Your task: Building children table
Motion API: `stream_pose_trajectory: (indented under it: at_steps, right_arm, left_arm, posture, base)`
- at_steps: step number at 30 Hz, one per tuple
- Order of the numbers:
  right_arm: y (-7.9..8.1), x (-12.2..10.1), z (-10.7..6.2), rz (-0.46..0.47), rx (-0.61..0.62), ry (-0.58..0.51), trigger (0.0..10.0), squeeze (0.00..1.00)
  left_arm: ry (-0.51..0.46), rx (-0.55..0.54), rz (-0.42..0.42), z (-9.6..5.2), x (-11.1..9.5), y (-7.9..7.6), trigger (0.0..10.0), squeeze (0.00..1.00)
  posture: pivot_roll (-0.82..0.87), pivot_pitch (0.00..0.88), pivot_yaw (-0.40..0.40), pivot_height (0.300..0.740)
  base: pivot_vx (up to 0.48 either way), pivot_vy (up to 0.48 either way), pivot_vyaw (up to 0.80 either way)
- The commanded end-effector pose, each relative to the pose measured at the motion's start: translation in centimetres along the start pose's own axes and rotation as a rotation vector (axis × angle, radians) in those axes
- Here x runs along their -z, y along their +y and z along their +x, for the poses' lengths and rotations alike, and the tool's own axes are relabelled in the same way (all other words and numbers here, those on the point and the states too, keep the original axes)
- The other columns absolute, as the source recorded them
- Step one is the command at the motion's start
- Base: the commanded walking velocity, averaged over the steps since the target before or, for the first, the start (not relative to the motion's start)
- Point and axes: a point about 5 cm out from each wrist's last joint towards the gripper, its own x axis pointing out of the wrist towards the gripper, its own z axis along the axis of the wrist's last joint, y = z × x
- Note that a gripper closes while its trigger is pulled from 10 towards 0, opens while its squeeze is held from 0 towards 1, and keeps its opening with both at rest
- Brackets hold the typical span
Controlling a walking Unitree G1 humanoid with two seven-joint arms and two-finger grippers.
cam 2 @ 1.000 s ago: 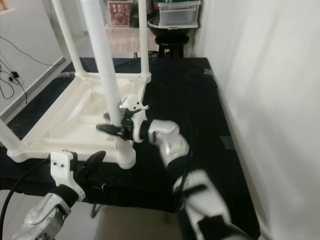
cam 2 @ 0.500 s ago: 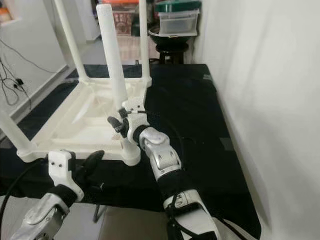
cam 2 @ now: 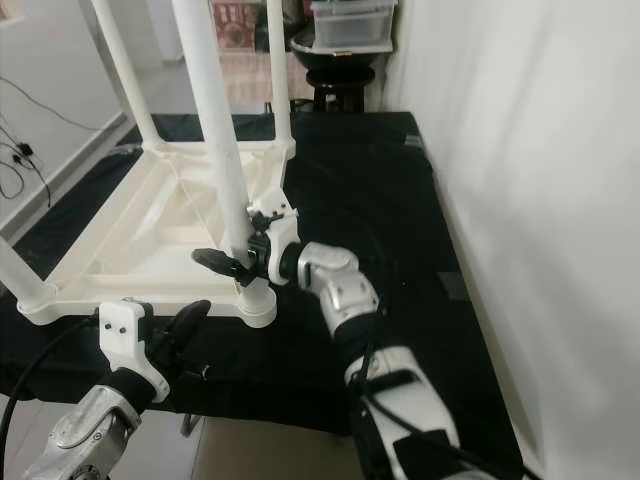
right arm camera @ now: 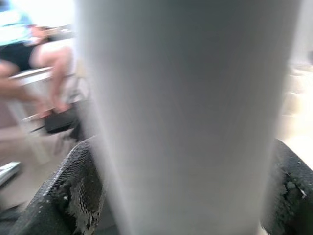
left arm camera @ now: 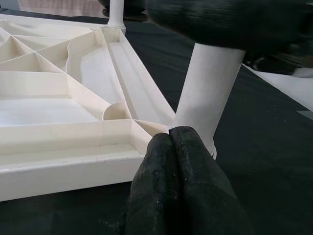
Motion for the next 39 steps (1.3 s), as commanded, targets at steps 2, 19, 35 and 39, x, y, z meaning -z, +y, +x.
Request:
stream_pose_trajectory:
  at_steps: [2, 19, 35, 39]
  right_arm:
    - [0.8, 0.3, 0.6, -0.024, -0.111, 0.024, 10.0, 0.00]
    - [-0.5, 4.1, -1.9, 0.000, 0.046, 0.151, 0.0, 0.00]
    - [1.4, 5.9, -2.3, 0.013, 0.653, 0.216, 4.7, 0.00]
    - [1.4, 5.4, -1.7, 0.028, 0.608, 0.184, 10.0, 1.00]
  left_arm:
    - [0.016, -0.007, 0.005, -0.2, 0.3, 0.3, 10.0, 0.00]
    - [0.011, -0.007, 0.001, -0.3, 0.2, -0.1, 10.0, 0.00]
    - [0.006, -0.010, 0.004, -0.4, -0.1, 0.0, 10.0, 0.00]
    - [0.007, -0.007, 0.002, -0.4, -0.1, 0.0, 10.0, 0.00]
  posture:
    - [0.01, 0.000, 0.029, 0.740]
    - [0.02, 0.017, 0.018, 0.740]
    - [0.01, 0.029, 0.017, 0.740]
    - [0.01, 0.028, 0.025, 0.740]
  base:
    - [0.000, 0.000, 0.00]
    - [0.000, 0.000, 0.00]
    - [0.000, 0.000, 0.00]
    - [0.000, 0.000, 0.00]
